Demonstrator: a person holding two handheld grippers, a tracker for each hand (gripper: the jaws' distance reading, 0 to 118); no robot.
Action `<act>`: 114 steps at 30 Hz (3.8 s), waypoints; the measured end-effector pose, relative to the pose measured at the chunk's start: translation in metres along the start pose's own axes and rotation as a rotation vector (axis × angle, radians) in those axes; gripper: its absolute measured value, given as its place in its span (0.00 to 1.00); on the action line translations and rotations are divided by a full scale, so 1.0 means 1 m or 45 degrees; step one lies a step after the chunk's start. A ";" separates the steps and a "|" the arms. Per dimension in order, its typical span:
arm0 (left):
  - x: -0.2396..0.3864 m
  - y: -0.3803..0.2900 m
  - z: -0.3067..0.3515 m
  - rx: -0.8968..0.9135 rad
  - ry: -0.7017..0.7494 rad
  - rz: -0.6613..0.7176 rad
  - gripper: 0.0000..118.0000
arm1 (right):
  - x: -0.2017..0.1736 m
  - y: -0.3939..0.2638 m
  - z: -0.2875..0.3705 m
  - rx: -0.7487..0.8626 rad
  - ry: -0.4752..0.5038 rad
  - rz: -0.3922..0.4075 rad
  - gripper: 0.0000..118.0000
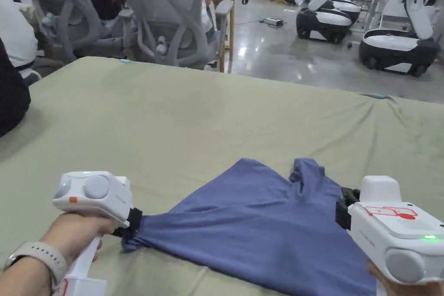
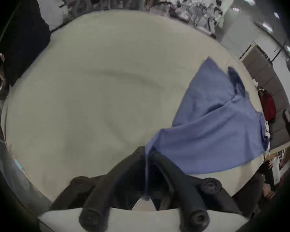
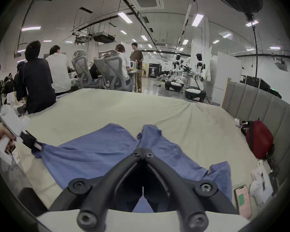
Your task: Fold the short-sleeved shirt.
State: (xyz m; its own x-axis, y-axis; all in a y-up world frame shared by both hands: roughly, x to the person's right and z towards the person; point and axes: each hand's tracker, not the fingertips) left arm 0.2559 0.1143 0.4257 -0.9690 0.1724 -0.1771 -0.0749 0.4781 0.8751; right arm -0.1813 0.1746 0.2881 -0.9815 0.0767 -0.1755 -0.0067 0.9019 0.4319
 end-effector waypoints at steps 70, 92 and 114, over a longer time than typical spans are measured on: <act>0.158 0.411 0.219 1.188 0.416 -0.308 0.00 | 0.153 0.424 -0.045 0.565 -0.385 0.048 0.01; 0.131 0.294 0.135 0.934 0.377 -0.345 0.00 | 0.146 0.281 -0.055 0.377 -0.369 -0.027 0.01; 0.033 -0.053 -0.021 0.227 0.183 -0.266 0.00 | 0.145 -0.116 -0.002 -0.480 -0.152 -0.078 0.01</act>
State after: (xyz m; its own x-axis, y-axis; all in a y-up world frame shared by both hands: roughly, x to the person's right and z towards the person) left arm 0.2233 0.0768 0.3828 -0.9613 -0.0626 -0.2681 -0.2455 0.6359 0.7317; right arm -0.3229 0.0806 0.2144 -0.9480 0.0970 -0.3031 -0.1558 0.6890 0.7079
